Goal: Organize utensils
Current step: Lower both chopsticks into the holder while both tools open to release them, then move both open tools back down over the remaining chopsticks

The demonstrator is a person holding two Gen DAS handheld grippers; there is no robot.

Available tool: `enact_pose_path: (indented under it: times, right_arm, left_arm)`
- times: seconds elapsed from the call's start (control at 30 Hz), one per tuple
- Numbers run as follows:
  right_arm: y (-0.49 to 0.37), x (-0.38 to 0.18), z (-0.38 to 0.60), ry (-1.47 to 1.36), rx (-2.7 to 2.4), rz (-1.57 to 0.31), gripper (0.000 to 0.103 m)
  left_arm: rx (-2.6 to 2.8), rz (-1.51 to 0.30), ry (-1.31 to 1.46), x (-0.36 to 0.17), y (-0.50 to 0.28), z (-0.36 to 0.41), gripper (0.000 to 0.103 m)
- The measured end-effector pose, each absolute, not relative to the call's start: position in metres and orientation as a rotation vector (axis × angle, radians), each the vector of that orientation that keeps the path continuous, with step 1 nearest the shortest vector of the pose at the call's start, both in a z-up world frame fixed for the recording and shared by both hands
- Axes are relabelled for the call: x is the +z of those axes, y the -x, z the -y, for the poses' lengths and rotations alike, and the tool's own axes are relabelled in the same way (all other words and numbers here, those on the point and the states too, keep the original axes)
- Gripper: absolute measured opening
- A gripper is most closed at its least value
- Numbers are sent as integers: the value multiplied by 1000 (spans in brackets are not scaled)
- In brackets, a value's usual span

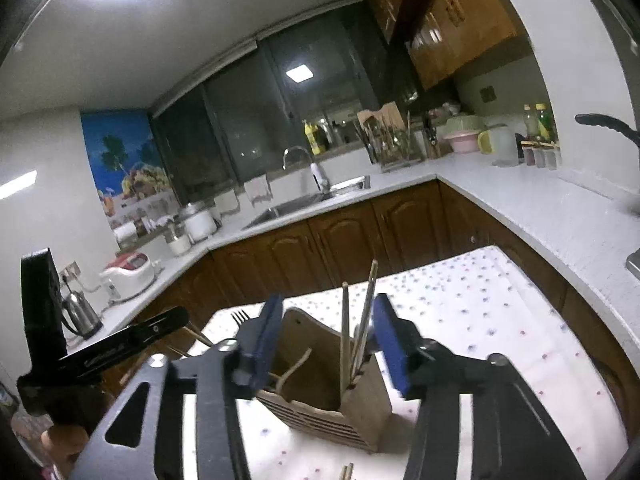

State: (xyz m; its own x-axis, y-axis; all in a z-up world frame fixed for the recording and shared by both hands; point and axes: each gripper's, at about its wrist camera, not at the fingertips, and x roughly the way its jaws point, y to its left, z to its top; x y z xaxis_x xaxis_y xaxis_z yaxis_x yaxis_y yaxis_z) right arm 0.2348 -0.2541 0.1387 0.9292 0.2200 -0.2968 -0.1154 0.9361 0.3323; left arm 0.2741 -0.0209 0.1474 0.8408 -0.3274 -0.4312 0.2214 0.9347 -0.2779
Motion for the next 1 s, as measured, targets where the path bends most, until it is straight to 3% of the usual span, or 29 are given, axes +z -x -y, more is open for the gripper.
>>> enact_pose_path:
  times: [0.07, 0.13, 0.17, 0.5, 1.0]
  right_arm:
    - [-226, 145, 258, -332, 180, -313, 74]
    - [-218, 149, 261, -347, 187, -285, 101]
    - [-211, 150, 263, -352, 187, -263, 103]
    - [-164, 136, 276, -371, 164, -272, 103]
    - [-127, 65, 260, -322, 174, -519, 101]
  left_arm:
    - [-285, -470, 228, 152, -265, 16, 78]
    - [-267, -441, 230, 155, -250, 10, 90]
    - [-264, -432, 231, 156, -243, 7, 92]
    - [-208, -483, 284, 127, -187, -24, 94]
    - [-141, -694, 299, 45, -156, -46, 94]
